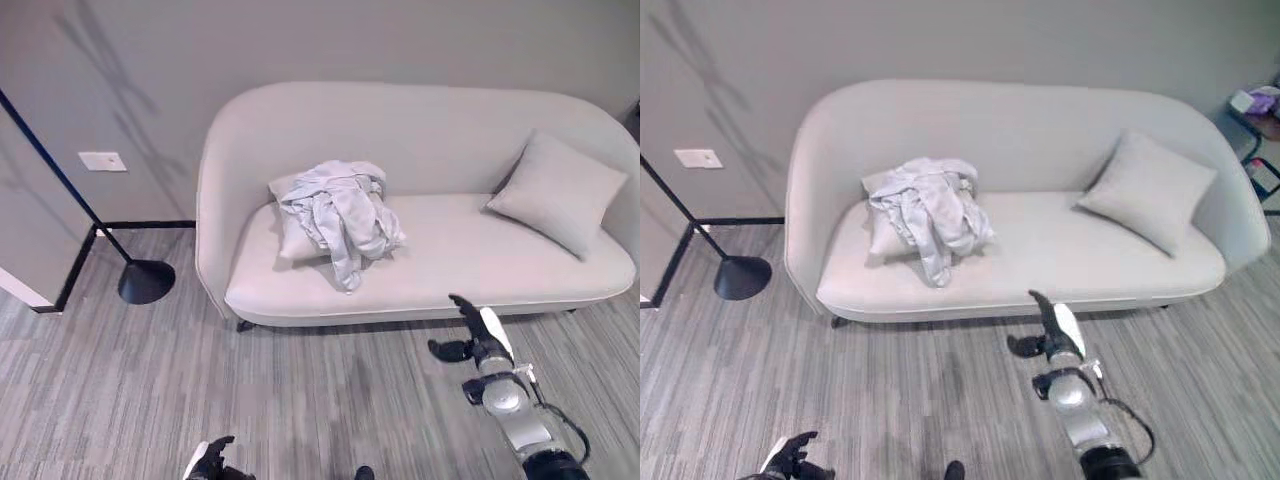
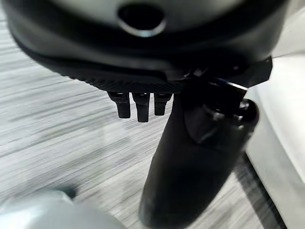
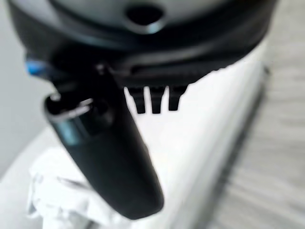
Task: Hang the clothes on the sofa on the clothes rack.
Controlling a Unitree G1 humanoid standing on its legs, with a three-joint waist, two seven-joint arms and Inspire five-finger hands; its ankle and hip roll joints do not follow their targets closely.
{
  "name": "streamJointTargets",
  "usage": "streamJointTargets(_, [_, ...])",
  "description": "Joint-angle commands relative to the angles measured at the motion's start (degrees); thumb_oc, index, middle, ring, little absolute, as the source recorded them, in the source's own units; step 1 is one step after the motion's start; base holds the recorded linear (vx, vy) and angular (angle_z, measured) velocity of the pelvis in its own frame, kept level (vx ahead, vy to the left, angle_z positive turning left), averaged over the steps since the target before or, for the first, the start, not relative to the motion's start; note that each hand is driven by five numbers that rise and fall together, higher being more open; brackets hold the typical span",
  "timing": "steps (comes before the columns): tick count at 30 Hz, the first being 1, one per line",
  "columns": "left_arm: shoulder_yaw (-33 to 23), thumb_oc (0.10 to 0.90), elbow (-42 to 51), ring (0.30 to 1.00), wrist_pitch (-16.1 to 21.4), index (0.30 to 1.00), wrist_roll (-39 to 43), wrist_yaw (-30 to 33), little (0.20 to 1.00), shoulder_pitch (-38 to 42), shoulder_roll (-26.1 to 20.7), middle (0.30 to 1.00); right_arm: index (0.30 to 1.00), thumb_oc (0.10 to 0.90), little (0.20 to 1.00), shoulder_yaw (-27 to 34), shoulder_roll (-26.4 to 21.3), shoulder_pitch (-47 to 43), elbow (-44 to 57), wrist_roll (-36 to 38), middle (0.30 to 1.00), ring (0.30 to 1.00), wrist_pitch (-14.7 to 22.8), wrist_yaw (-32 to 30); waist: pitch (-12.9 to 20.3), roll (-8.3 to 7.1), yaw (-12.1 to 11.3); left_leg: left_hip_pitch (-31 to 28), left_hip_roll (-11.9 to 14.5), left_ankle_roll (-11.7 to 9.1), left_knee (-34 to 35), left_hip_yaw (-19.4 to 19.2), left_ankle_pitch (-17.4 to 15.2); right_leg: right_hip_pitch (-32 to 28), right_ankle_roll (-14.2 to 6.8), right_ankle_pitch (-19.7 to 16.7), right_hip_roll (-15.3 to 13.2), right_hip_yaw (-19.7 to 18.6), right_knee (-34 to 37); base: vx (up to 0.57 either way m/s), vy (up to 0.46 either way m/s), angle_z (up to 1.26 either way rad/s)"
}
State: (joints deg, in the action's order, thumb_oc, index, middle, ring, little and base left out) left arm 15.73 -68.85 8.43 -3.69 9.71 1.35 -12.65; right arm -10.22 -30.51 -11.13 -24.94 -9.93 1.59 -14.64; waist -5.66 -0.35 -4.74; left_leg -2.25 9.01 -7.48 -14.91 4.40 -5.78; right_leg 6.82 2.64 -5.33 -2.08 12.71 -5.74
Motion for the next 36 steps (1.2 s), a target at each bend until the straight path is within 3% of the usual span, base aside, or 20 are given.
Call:
streamJointTargets(1, [5.1,0.8,0.6,0.9,2.6,0.9,-3.4,2.1,0.9,1.1,-1.4,0.9,0.9,0.8,0.9,4.5,-1.9,-1.5,5.9,-3.8,0.9,0.9,4.0,-8.9,-0.1,-3.33,-0.6,3.9,7.3,3.8,-12.1,-1.1,10.9,-6.0,-7.0,1.5,-1.4,0.2,10.4,0.15,-0.164,-0.4])
streamJointTargets(3, [3.4,0.8,1.7,0.9,2.8,0.9,-1.1,2.7,0.9,1.6,-1.7,0.9,0.9,0.8,0.9,4.1,-2.8,-3.0,6.5,-4.5,0.9,0.9,3.7,-9.7,-1.4,-4.46,-1.8,8.0,4.5,4.8,-13.2,-3.3,6.6,-7.0,-7.0,2.7,-2.4,0.1,10.7,0.16,-0.081,-0.14])
streamJointTargets(5, [2.2,0.8,2.3,0.9,3.1,0.9,-0.2,3.7,0.9,1.8,-1.5,0.9,0.9,0.8,0.9,4.6,-4.0,-3.4,8.3,-5.4,0.9,0.9,4.0,-10.7,-2.0,-5.2,-3.1,12.5,-1.4,5.7,-9.8,-4.1,0.5,-8.0,-7.8,4.4,-3.2,0.0,10.7,0.26,0.058,0.1])
streamJointTargets(6, [2.2,0.8,1.8,0.9,3.1,0.9,-0.4,3.9,0.9,1.3,-0.9,0.9,0.9,0.8,0.9,5.7,-4.8,-4.1,6.6,-6.2,0.9,0.9,3.7,-12.4,-1.7,-4.44,-4.4,14.7,-3.6,5.8,-0.6,-5.9,1.2,-9.1,-8.3,5.7,-2.6,1.0,10.7,0.24,0.118,0.18])
streamJointTargets(7, [2.3,0.8,1.7,0.9,3.1,0.9,-0.4,3.9,0.9,1.4,-0.8,0.9,0.9,0.8,0.9,5.7,-4.9,-4.2,6.4,-6.2,0.9,0.9,3.8,-12.5,-1.5,-4.77,-4.3,14.2,-4.1,5.9,1.1,-6.1,2.3,-8.9,-8.3,5.6,-3.1,1.1,10.7,0.27,0.153,0.29])
streamJointTargets(8, [3.3,0.8,1.0,0.9,3.1,0.9,-1.1,3.9,0.9,0.9,-0.5,0.9,0.9,0.8,0.9,5.0,-5.9,-4.7,4.5,-7.1,0.9,0.9,3.4,-12.9,-1.6,-4.16,-5.1,15.7,-4.4,5.7,5.8,-7.9,5.9,-10.2,-8.3,6.9,-2.3,1.8,10.7,0.16,0.11,0.49])
streamJointTargets(9, [2.9,0.8,-0.1,0.9,2.8,0.9,-0.7,3.5,0.9,0.6,-0.2,0.9,0.9,0.8,0.9,5.1,-5.4,-6.0,3.5,-5.8,0.9,0.9,3.6,-12.8,-1.3,-4.12,-6.2,15.9,-5.2,5.4,8.1,-7.1,7.1,-10.8,-8.2,6.8,-2.0,1.3,10.7,0.26,0.16,0.56])
streamJointTargets(12, [-0.6,0.8,-5.4,0.9,1.6,0.9,3.1,3.6,0.9,0.0,0.2,0.9,0.9,0.8,0.9,4.1,-2.5,-8.1,-0.1,-2.9,0.9,0.9,4.2,-13.1,-0.2,-4.49,-7.2,13.8,-7.9,6.2,11.1,-5.6,7.9,-13.1,-8.3,7.3,-2.1,2.3,10.5,0.29,0.177,-0.32])
streamJointTargets(16, [-2.5,0.8,-6.6,0.9,1.5,0.9,3.8,4.0,0.9,-0.6,-0.6,0.9,0.9,0.8,0.9,4.6,-1.8,-8.2,-1.3,-2.6,0.9,0.9,4.1,-13.4,0.9,-5.28,-7.4,11.5,-8.7,7.2,12.4,-6.0,7.7,-13.0,-8.9,7.9,-3.6,2.9,6.2,0.23,0.172,0.09])
streamJointTargets(17, [-1.6,0.8,-6.1,0.9,1.4,0.9,2.5,4.1,0.9,-0.6,-1.4,0.9,0.9,0.8,0.9,4.8,-0.7,-9.2,-1.9,-1.2,0.9,0.9,4.4,-13.5,1.2,-5.33,-7.9,8.8,-9.1,8.2,13.7,-6.6,6.9,-11.4,-10.3,8.0,-5.0,3.2,-0.7,0.21,0.293,0.08])
streamJointTargets(18, [-0.3,0.8,-5.4,0.9,1.3,0.9,1.1,4.3,0.9,-0.4,-2.1,0.9,0.9,0.8,0.9,4.9,-0.2,-10.1,-0.5,0.4,0.9,0.9,5.0,-12.7,0.4,-4.23,-7.0,6.3,-9.0,9.3,14.3,-7.0,6.2,-7.8,-12.1,4.8,-6.9,3.3,-10.1,0.21,0.296,0.07])
streamJointTargets(19, [-0.3,0.8,-5.4,0.9,1.3,0.9,1.1,4.3,0.9,-0.4,-2.1,0.9,0.9,0.8,0.9,4.9,-0.3,-10.1,-0.5,0.5,0.9,0.9,5.0,-12.7,0.5,-4.3,-7.1,6.4,-9.2,9.4,14.4,-7.2,6.2,-7.3,-12.2,5.0,-7.1,3.1,-10.7,0.12,0.221,0.05])
streamJointTargets(21, [1.1,0.8,-5.1,0.9,1.1,0.9,-0.1,4.3,0.9,0.1,-2.8,0.9,0.9,0.8,0.9,4.8,0.9,-10.2,1.4,1.8,0.9,0.9,5.5,-12.1,-0.3,-2.8,-5.7,4.2,-8.9,10.3,15.3,-6.6,6.0,-3.6,-12.9,3.0,-7.4,2.1,-18.4,0.13,0.14,0.07])
streamJointTargets(23, [1.3,0.8,-4.3,0.9,1.2,0.9,-0.6,4.2,0.9,0.3,-3.0,0.9,0.9,0.8,0.9,4.7,2.0,-8.4,4.4,2.0,0.9,0.9,5.7,-11.3,-0.5,-2.36,-4.5,1.8,-9.1,10.2,17.2,-5.5,5.8,-1.4,-11.7,4.7,-7.6,1.5,-16.4,0.14,0.04,0.41])
streamJointTargets(25, [2.7,0.8,-3.4,0.9,1.7,0.9,-0.9,3.7,0.9,1.2,-2.6,0.9,0.9,0.8,0.9,4.2,0.6,-7.8,5.1,1.0,0.9,0.9,5.5,-11.3,-1.1,-2.81,-3.6,1.6,-9.7,9.5,17.7,-4.0,5.8,-2.9,-10.7,5.8,-6.7,-0.7,-5.3,0.12,-0.091,0.48])
streamJointTargets(26, [1.7,0.8,-3.7,0.9,1.7,0.9,-0.8,4.5,0.9,0.6,-2.3,0.9,0.9,0.8,0.9,5.7,2.6,-5.0,7.3,3.2,0.9,0.9,5.9,-11.0,-0.3,-3.38,-3.4,1.1,-10.1,9.3,18.4,-3.6,5.5,-4.7,-10.9,5.7,-6.3,-2.3,0.3,0.11,-0.084,0.79])
streamJointTargets(32, [-3.2,0.8,-6.0,0.9,1.4,0.9,2.3,4.8,0.9,-2.0,0.7,0.9,0.9,0.8,0.9,6.2,4.1,2.4,15.7,3.1,0.9,0.9,6.7,-7.3,2.9,-3.87,-3.4,0.9,-9.1,7.7,19.9,-3.2,5.7,-9.3,-10.5,3.5,-5.1,-2.2,9.3,0.09,-0.074,0.25])
streamJointTargets(36, [-1.8,0.8,-7.5,0.9,1.0,0.9,-0.6,4.4,0.9,-2.7,2.2,0.9,0.9,0.8,0.9,6.9,4.5,7.6,22.2,1.3,0.9,0.9,7.0,-5.9,3.0,-3.78,-2.3,1.2,-8.5,7.0,19.9,-2.6,5.5,-10.2,-10.1,3.8,-4.5,-1.8,10.6,0.02,-0.065,-0.01])
